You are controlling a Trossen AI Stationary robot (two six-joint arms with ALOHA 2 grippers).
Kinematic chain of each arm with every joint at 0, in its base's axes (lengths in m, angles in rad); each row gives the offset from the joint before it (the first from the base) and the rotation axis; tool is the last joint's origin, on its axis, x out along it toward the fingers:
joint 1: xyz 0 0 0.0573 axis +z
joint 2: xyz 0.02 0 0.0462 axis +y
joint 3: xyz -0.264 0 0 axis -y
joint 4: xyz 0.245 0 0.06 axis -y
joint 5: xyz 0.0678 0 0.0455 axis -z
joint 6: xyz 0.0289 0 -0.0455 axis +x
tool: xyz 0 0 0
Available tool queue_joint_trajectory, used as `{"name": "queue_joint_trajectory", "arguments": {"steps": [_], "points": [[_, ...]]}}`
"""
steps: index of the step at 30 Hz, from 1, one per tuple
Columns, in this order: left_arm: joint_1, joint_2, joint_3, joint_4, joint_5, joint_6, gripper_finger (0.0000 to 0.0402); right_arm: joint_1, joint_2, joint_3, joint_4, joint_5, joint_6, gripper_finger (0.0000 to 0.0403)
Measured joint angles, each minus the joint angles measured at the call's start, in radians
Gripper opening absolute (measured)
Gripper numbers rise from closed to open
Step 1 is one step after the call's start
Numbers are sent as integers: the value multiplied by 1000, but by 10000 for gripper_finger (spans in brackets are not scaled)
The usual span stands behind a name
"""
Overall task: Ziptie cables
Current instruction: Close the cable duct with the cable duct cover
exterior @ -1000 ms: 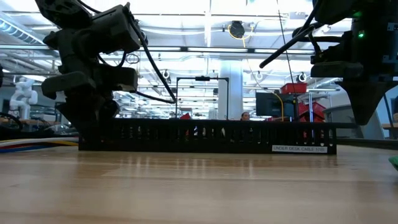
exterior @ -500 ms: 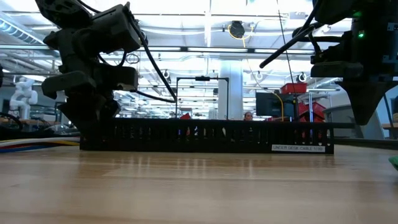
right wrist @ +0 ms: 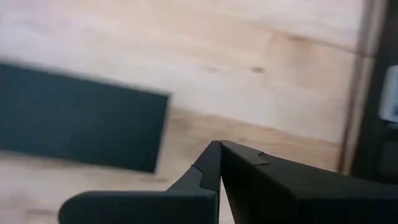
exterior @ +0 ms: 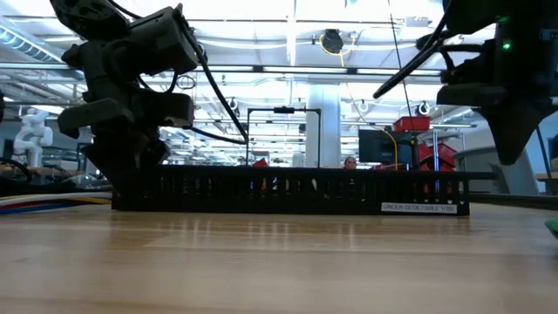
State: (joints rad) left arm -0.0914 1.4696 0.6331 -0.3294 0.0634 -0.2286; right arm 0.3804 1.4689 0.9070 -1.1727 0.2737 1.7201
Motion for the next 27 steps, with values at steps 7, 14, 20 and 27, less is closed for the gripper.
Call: {"name": "queue_joint_trajectory", "arguments": {"steps": [7, 14, 20, 27], "points": [[0, 0, 0, 0, 3, 6, 253, -73, -53, 0, -201, -61, 121, 0], [0, 0, 0, -1, 3, 8, 253, -170, -51, -91, 114, -166, 1, 0], [-1, 0, 0, -1, 3, 7, 253, -209, -36, -116, 163, -84, 48, 0], [-1, 0, 0, -3, 3, 28, 253, -218, -36, -117, 275, -125, 38, 0]]}}
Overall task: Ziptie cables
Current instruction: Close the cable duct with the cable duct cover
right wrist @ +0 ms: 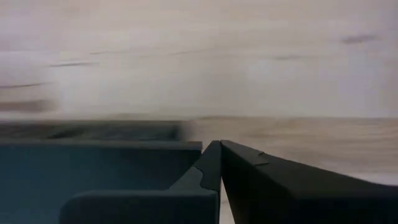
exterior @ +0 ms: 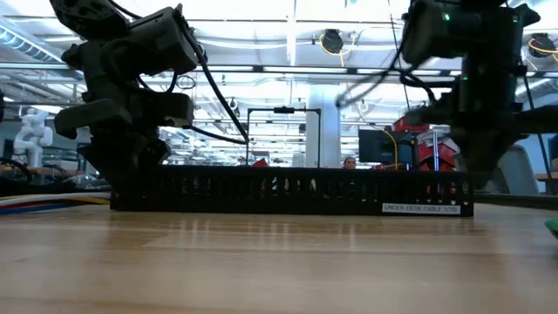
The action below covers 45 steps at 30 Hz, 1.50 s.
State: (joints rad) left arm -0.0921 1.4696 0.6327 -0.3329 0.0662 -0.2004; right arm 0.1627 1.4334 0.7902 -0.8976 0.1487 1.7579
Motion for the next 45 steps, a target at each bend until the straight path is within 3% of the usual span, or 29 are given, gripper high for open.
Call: {"name": "queue_joint_trajectory", "arguments": {"steps": [3, 6, 16, 22, 28, 30, 39, 45], "points": [[0, 0, 0, -6, -1, 5, 253, 0, 1, -1, 152, 13, 3, 0], [0, 1, -1, -11, -4, 5, 253, -4, 1, -3, 185, 51, 8, 0], [0, 1, -1, 0, -6, 10, 253, 33, -11, 3, -73, -48, 13, 0], [0, 1, 0, -4, -7, 26, 253, 63, -10, 3, 68, -74, 47, 0], [0, 0, 0, -8, -8, 24, 253, 69, -5, 0, 199, 71, 109, 0], [0, 0, 0, -9, -8, 24, 253, 65, -5, 0, 222, 76, 83, 0], [-2, -1, 16, -105, -7, 110, 253, 74, -5, 1, -35, -39, 42, 0], [-1, -11, 59, -222, -14, 150, 253, 82, -5, 1, -44, -42, 58, 0]]}}
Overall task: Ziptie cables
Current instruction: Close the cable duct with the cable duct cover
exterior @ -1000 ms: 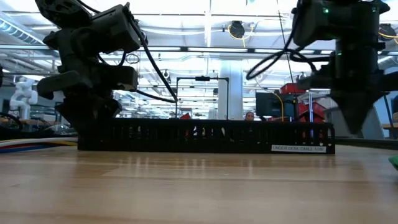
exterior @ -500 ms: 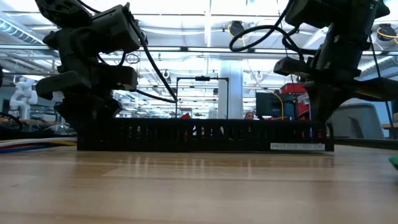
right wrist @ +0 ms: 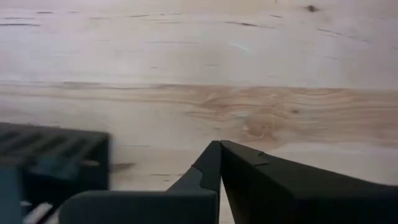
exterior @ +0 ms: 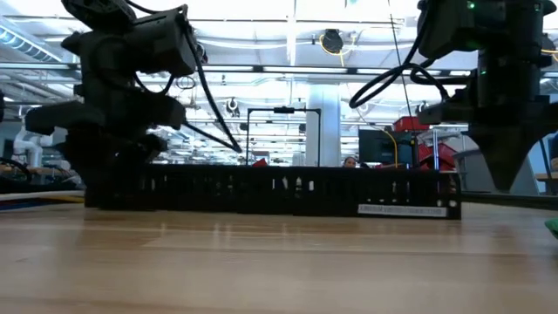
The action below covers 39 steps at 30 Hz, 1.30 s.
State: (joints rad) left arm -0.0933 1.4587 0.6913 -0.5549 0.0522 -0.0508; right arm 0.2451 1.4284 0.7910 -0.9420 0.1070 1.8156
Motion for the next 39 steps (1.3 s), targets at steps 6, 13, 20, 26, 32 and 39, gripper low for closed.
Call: {"name": "queue_joint_trajectory", "arguments": {"steps": [6, 13, 20, 26, 32, 39], "points": [[14, -2, 14, 43, 55, -46, 254, 0, 0, 0, 21, 1, -47, 0], [34, -4, 68, 33, 108, -63, 293, 0, 0, 0, 24, 5, -87, 0], [64, -6, 180, -73, 64, -16, 319, 0, 0, 0, 11, 17, -111, 0], [97, -141, 231, -240, 11, -49, 320, 23, 3, -1, 29, 0, -120, 0], [98, -351, 177, -254, -141, -154, 320, 84, 49, -101, 256, 22, 16, 0], [91, -452, 176, -442, -160, -240, 320, 118, 62, -134, 332, 84, 129, 0]]}}
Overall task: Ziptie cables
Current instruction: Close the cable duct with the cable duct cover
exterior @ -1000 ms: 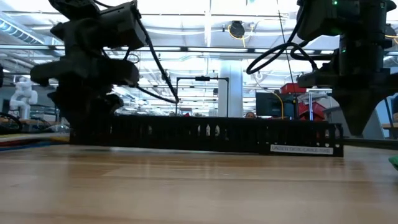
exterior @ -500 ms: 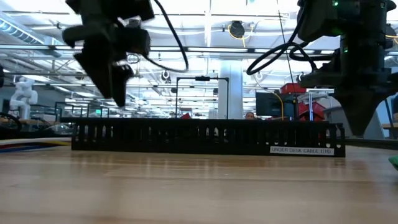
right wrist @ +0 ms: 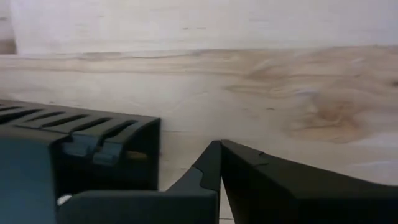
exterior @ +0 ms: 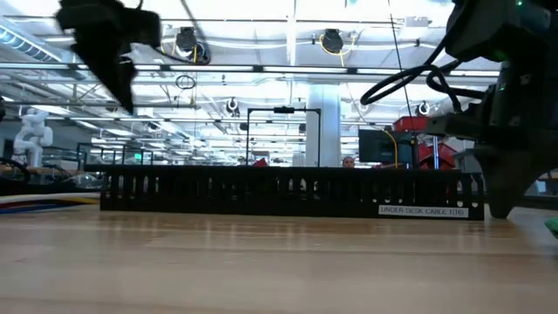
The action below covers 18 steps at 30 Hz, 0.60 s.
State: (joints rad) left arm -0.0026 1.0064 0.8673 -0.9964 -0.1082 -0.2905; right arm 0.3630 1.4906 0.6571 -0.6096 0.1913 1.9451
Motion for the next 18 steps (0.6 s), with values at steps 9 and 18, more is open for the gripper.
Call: {"name": "queue_joint_trajectory", "arguments": {"steps": [9, 18], "points": [[-11, -22, -2, -114, -61, 8, 320, 46, 14, -1, 134, 79, 116, 0], [-12, -22, -26, -123, -6, 7, 320, 56, 26, 0, 145, 85, 116, 0]]}}
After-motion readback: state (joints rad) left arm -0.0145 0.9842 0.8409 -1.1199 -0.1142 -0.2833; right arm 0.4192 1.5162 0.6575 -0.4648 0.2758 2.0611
